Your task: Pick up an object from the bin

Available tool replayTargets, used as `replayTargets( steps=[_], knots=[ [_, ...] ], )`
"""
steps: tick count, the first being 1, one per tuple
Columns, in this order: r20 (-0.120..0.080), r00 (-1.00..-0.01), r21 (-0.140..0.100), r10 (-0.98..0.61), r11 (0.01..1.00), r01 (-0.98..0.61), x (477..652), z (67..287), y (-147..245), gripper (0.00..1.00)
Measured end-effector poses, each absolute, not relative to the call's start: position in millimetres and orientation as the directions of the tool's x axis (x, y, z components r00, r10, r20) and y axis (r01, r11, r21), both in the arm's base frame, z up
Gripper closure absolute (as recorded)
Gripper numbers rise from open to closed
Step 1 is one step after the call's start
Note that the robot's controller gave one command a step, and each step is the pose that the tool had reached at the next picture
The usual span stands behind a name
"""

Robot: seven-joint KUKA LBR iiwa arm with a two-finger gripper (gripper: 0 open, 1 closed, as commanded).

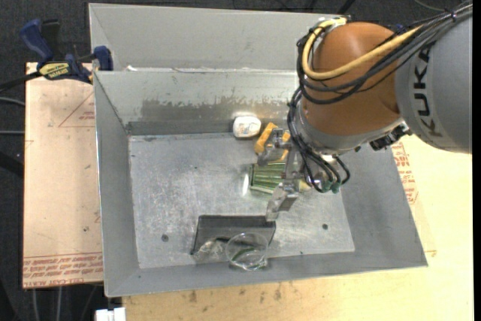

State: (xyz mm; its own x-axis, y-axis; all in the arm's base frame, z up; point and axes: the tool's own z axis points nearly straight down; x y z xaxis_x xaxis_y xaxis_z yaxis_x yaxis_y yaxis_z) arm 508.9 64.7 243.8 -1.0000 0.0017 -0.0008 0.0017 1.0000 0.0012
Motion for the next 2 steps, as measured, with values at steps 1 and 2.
replayTargets(
  steps=[1, 2],
  knots=[
    [-0.008, -0.998, 0.002, 0.056, 0.998, 0.056, 502.0, 210.9, 62.9, 0.0],
    [-0.001, -1.0, 0.0, -0.02, 1.0, -0.02, 496.5, 172.0, 61.3, 0.0]
  ],
)
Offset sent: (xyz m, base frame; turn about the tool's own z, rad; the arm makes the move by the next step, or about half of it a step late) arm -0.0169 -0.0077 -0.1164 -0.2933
